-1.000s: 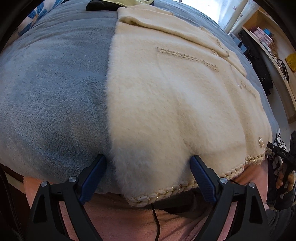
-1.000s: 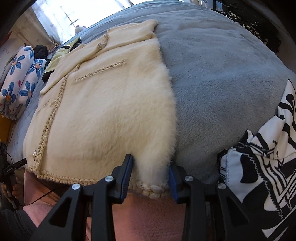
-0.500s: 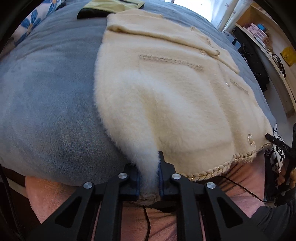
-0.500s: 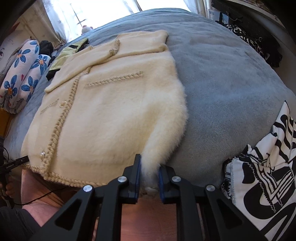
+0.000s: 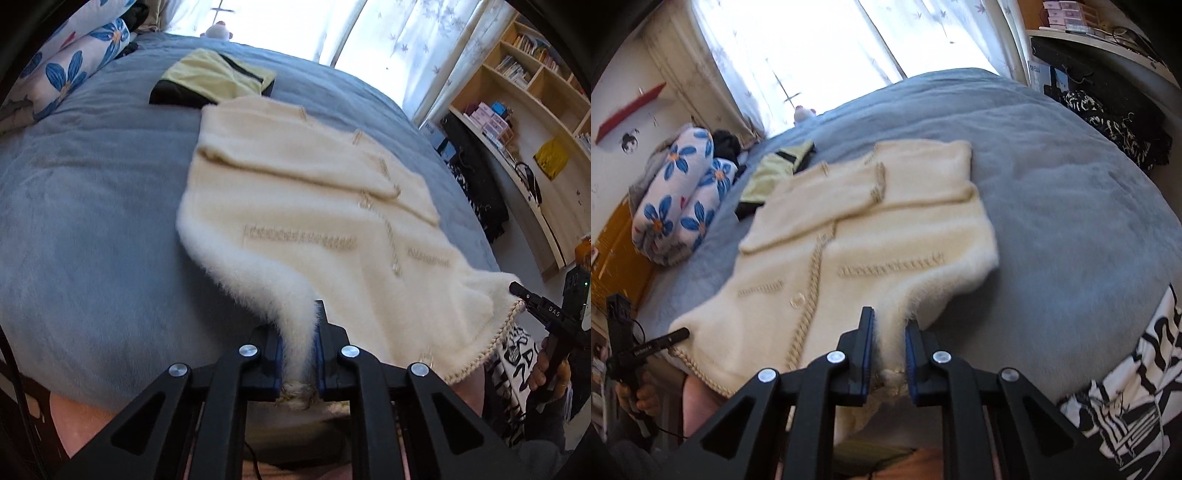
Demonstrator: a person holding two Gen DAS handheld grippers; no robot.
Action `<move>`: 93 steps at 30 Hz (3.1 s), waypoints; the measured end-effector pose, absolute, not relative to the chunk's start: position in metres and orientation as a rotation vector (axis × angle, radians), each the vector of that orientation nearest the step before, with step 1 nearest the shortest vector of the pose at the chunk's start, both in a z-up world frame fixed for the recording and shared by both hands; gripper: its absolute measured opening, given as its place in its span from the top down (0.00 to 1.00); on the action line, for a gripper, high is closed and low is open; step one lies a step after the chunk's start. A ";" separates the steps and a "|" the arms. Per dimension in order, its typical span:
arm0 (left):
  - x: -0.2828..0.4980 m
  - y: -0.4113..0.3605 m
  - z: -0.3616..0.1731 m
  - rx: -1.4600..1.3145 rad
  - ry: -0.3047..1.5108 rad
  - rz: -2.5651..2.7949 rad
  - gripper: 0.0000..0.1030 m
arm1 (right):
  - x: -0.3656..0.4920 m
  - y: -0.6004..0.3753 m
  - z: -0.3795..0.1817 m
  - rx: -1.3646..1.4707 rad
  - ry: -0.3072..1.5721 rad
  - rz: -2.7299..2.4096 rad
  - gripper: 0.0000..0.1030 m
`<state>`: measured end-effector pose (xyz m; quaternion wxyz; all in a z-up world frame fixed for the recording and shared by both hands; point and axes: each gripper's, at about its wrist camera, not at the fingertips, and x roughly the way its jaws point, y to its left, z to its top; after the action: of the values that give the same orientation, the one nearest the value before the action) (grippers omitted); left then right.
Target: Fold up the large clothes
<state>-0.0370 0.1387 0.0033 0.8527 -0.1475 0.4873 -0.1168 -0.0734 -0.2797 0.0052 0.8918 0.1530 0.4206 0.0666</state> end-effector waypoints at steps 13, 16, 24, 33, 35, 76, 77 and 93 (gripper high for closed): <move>0.068 0.165 0.028 -0.455 0.984 -0.194 0.90 | 0.018 -0.311 0.043 0.335 0.763 0.045 1.00; 0.098 0.162 0.019 -0.487 1.012 -0.185 0.90 | 0.040 -0.314 0.035 0.284 0.821 0.038 1.00; 0.146 0.150 0.005 -0.550 1.023 -0.157 0.90 | 0.028 -0.338 -0.005 0.295 0.980 -0.011 0.99; 0.229 0.150 -0.001 -0.623 1.019 -0.014 0.90 | 0.031 -0.358 -0.014 0.353 0.964 -0.053 1.00; 0.243 0.153 -0.004 -0.645 1.005 0.017 0.90 | 0.035 -0.358 -0.012 0.346 0.948 -0.061 0.99; 0.314 0.202 -0.029 -0.286 1.117 -0.405 0.16 | 0.190 -0.363 -0.106 0.276 1.089 -0.028 0.61; 0.312 0.203 -0.027 -0.268 1.104 -0.401 0.16 | 0.191 -0.362 -0.106 0.273 1.087 -0.030 0.61; 0.351 0.151 -0.093 0.105 1.129 -0.387 0.72 | 0.190 -0.345 -0.103 0.152 1.070 -0.058 0.74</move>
<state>0.3510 0.1509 -0.0934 0.8260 0.0497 0.5312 -0.1820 0.1899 -0.3453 -0.1030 0.8571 0.0725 0.5093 -0.0276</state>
